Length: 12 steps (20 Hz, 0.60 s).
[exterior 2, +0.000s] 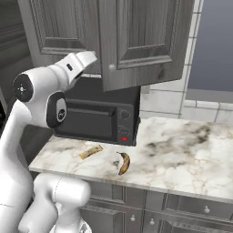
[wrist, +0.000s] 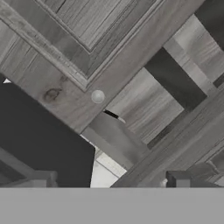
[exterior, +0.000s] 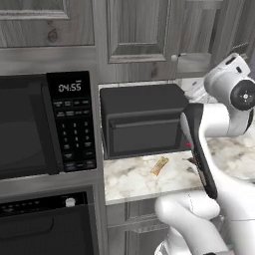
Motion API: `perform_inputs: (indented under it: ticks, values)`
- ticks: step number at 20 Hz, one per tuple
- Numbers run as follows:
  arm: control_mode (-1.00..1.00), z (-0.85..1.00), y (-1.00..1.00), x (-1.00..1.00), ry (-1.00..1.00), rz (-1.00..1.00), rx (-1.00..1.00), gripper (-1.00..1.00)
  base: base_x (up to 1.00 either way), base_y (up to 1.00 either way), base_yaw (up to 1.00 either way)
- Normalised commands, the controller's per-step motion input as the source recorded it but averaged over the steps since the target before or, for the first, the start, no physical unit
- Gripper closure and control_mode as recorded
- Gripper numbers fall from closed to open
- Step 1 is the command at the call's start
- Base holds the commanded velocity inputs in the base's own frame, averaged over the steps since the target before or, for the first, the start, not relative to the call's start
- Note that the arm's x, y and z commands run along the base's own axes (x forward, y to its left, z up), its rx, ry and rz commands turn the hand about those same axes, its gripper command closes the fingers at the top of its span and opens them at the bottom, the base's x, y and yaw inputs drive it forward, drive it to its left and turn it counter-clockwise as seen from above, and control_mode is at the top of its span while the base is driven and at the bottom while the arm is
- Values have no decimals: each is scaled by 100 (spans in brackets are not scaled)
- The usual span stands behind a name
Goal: Pick the pan from the cabinet and place it on the stove. Then turn on the stove burner for the pan.
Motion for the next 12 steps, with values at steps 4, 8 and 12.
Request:
perform_inputs:
  ticks: [4,8,12]
  values:
    - [-100,-14,19,44,16,-17,-26,-100,0,0,0]
    - [-100,-14,3,49,18,-13,-19,-100,0,0,0]
    - [-100,-13,1,54,16,-8,-15,-100,0,0,0]
